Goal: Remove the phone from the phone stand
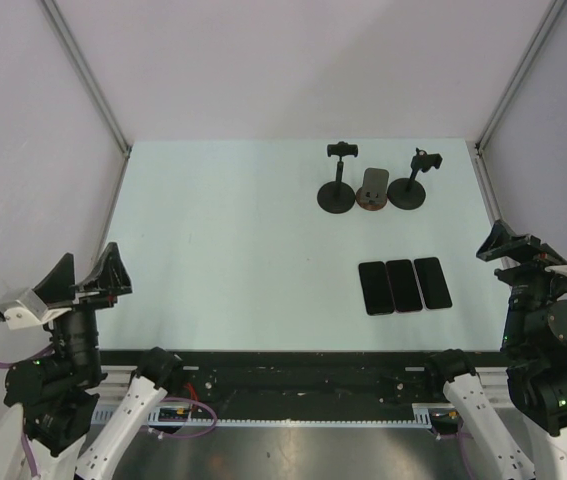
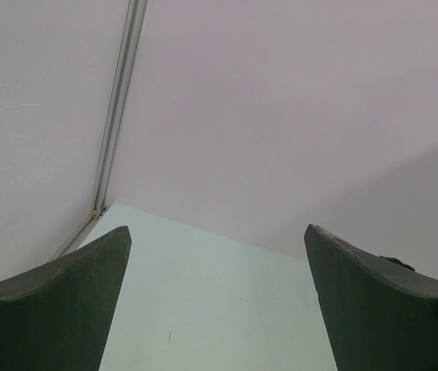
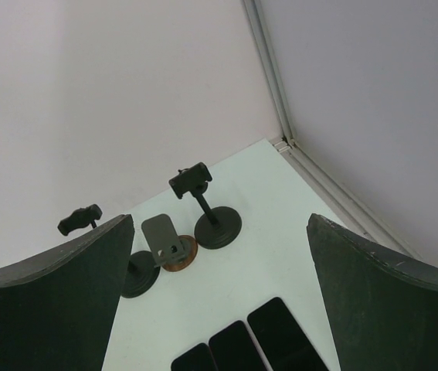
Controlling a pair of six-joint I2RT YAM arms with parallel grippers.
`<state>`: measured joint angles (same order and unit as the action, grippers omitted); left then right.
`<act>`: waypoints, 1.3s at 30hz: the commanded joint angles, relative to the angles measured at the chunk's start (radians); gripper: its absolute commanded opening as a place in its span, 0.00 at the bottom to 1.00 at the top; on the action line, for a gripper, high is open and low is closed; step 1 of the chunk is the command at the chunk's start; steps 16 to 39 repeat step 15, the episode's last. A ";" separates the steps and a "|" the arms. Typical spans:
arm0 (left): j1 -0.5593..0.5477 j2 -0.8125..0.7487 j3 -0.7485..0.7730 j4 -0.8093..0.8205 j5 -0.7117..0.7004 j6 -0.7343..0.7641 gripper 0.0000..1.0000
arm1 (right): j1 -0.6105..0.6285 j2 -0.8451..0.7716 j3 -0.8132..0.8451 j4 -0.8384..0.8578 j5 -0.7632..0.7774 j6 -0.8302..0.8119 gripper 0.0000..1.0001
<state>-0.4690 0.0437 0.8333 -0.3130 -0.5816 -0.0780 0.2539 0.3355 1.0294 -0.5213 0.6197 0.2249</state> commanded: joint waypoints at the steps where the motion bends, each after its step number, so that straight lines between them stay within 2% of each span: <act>1: -0.002 -0.011 0.001 0.006 -0.026 0.017 1.00 | 0.004 -0.001 0.001 0.018 -0.005 0.042 1.00; 39: -0.002 -0.022 0.001 0.003 -0.015 0.021 1.00 | 0.004 0.026 0.003 0.038 -0.032 0.037 1.00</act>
